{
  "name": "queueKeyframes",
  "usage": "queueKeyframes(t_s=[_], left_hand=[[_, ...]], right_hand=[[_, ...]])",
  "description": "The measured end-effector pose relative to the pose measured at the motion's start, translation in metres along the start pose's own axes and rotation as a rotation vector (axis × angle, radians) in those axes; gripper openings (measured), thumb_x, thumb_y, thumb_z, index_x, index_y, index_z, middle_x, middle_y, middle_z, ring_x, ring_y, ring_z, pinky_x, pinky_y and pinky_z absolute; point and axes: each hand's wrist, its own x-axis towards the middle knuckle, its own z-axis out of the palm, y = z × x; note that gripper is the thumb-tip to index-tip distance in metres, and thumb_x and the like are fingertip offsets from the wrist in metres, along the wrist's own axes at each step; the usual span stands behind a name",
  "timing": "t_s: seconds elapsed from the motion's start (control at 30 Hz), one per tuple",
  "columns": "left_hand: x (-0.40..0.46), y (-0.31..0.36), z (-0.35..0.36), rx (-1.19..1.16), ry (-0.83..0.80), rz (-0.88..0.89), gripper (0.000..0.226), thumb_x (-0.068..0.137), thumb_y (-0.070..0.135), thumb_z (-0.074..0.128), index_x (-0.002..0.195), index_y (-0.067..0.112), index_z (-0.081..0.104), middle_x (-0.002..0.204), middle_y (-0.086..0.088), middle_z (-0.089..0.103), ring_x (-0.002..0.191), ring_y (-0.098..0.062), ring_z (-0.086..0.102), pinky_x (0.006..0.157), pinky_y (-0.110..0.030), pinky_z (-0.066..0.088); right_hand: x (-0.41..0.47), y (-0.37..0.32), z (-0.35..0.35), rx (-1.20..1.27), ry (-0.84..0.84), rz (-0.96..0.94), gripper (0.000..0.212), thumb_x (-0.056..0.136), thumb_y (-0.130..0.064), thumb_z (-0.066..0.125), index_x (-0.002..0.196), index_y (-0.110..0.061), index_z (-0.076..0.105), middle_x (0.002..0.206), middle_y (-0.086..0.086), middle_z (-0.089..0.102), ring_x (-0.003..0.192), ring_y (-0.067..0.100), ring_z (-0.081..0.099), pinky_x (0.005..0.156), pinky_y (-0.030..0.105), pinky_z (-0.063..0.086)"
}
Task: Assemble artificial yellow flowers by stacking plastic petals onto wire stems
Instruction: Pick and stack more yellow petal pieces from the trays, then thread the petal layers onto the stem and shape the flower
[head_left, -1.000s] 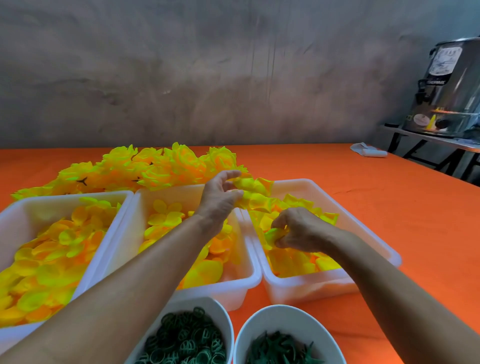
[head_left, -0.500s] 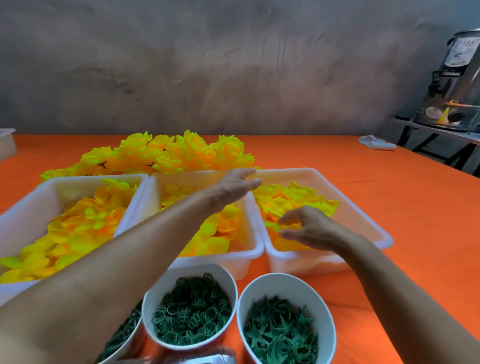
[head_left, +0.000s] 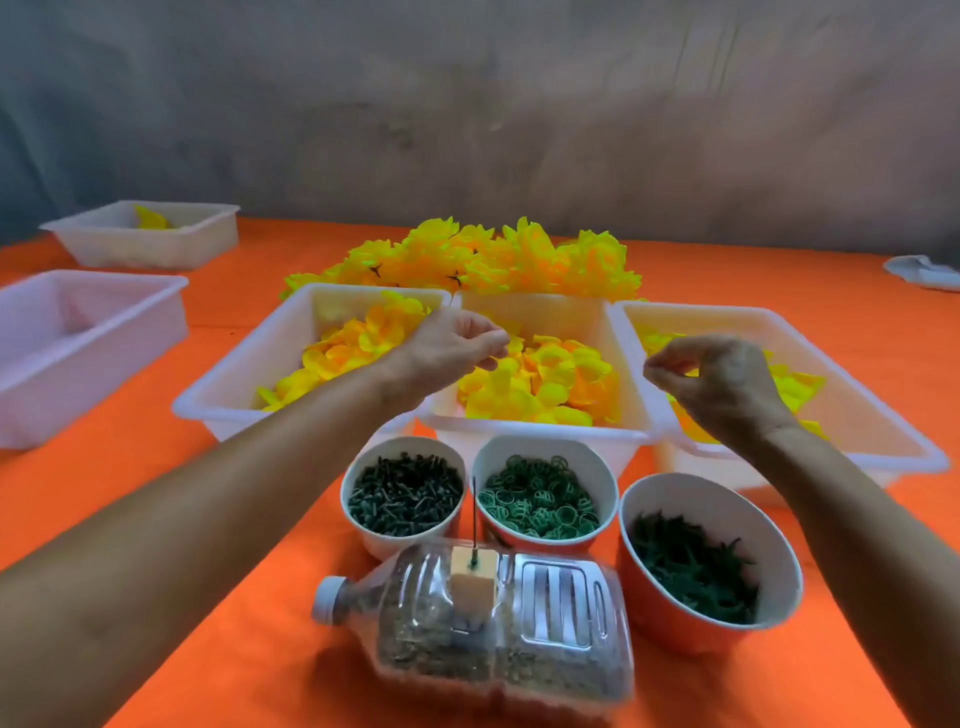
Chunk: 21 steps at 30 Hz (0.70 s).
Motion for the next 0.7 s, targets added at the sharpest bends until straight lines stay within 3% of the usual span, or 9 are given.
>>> queueKeyframes(t_s=[0.17,0.27,0.33,0.43,0.57,0.7], left_hand=[[-0.048,-0.018,-0.024,0.001,0.074,0.024,0.010,0.091,0.003,0.058,0.093,0.000,0.067,0.079,-0.010,0.066,0.069,-0.014,0.059,0.074,-0.027,0.049],[-0.073,-0.030,-0.030,0.124,0.100,0.040,0.007,0.084,0.000,0.065,0.084,0.005,0.071,0.068,-0.004,0.067,0.063,-0.010,0.060,0.070,-0.026,0.049],[-0.086,-0.038,-0.032,0.259,0.112,0.045,0.006,0.080,0.002,0.070,0.082,0.007,0.074,0.073,-0.006,0.071,0.062,-0.006,0.060,0.066,-0.021,0.047],[-0.103,-0.049,-0.033,0.499,0.102,0.063,0.008,0.077,0.006,0.073,0.084,0.011,0.076,0.083,-0.005,0.073,0.073,-0.012,0.063,0.066,-0.017,0.042],[-0.110,-0.059,-0.029,0.643,0.078,0.035,0.016,0.078,0.011,0.073,0.093,0.016,0.076,0.095,-0.003,0.072,0.089,-0.017,0.064,0.080,-0.027,0.048],[-0.108,-0.065,-0.020,0.789,0.043,0.014,0.024,0.085,0.016,0.066,0.108,0.018,0.071,0.114,-0.004,0.067,0.110,-0.022,0.058,0.090,-0.031,0.044]], right_hand=[[-0.012,-0.046,0.010,0.188,-0.049,-0.079,0.007,0.079,-0.012,0.074,0.079,-0.005,0.075,0.076,0.011,0.071,0.067,0.016,0.060,0.066,0.024,0.040],[-0.022,-0.069,0.022,0.348,-0.121,-0.070,0.008,0.079,-0.012,0.074,0.075,-0.005,0.073,0.066,0.011,0.067,0.059,0.014,0.054,0.061,0.025,0.041],[-0.028,-0.081,0.030,0.444,-0.206,-0.074,0.009,0.079,-0.010,0.074,0.070,-0.007,0.071,0.062,0.009,0.064,0.058,0.014,0.053,0.059,0.026,0.041],[-0.035,-0.096,0.039,0.457,-0.336,-0.125,0.014,0.079,-0.011,0.074,0.067,-0.016,0.069,0.062,0.002,0.064,0.059,0.008,0.054,0.061,0.026,0.043],[-0.044,-0.112,0.051,0.441,-0.486,-0.167,0.009,0.080,-0.009,0.073,0.074,-0.016,0.072,0.067,-0.006,0.067,0.060,-0.004,0.058,0.061,0.017,0.047],[-0.049,-0.122,0.066,0.422,-0.561,-0.164,0.002,0.081,-0.008,0.072,0.081,-0.008,0.074,0.077,0.005,0.072,0.070,0.008,0.065,0.067,0.023,0.051]])
